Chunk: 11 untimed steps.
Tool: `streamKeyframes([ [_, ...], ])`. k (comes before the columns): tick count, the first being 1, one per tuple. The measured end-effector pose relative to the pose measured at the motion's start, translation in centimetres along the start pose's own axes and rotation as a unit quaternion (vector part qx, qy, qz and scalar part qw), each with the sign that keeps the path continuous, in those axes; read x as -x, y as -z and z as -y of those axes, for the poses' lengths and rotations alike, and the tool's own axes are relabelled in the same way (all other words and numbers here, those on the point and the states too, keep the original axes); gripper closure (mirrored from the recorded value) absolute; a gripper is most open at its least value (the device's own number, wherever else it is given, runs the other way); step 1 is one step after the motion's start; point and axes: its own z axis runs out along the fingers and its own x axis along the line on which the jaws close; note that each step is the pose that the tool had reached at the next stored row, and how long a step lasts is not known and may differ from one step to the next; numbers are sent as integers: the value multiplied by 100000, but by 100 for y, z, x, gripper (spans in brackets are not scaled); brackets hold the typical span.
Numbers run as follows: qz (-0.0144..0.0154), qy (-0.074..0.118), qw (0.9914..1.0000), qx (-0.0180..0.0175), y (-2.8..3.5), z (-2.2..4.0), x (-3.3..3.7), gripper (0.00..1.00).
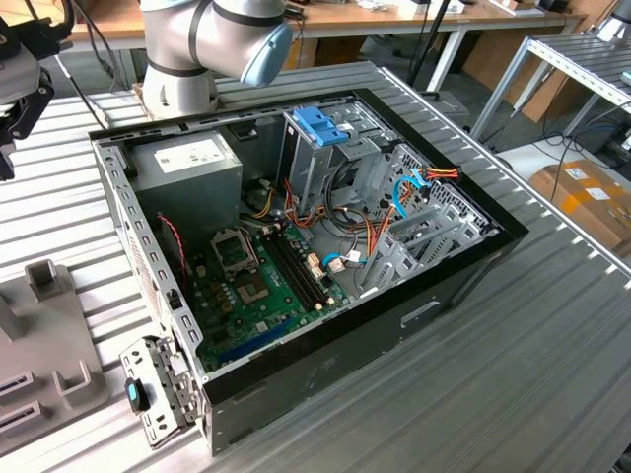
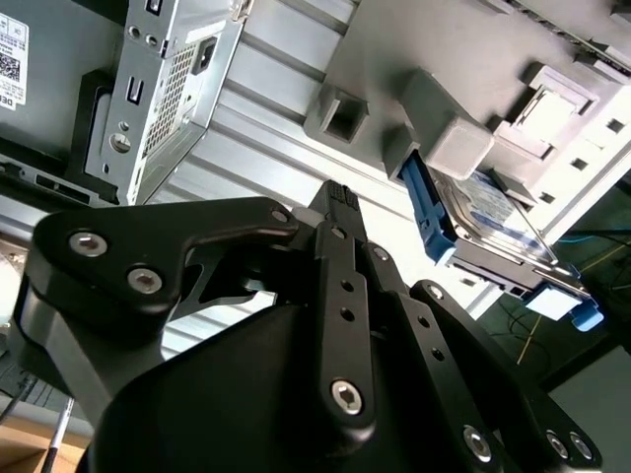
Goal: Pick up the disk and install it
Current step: 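Reach for the disk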
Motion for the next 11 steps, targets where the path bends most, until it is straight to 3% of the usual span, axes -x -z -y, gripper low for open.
streamKeyframes([
  [11,13,2,100000,-143,-26,-2,-164,89],
])
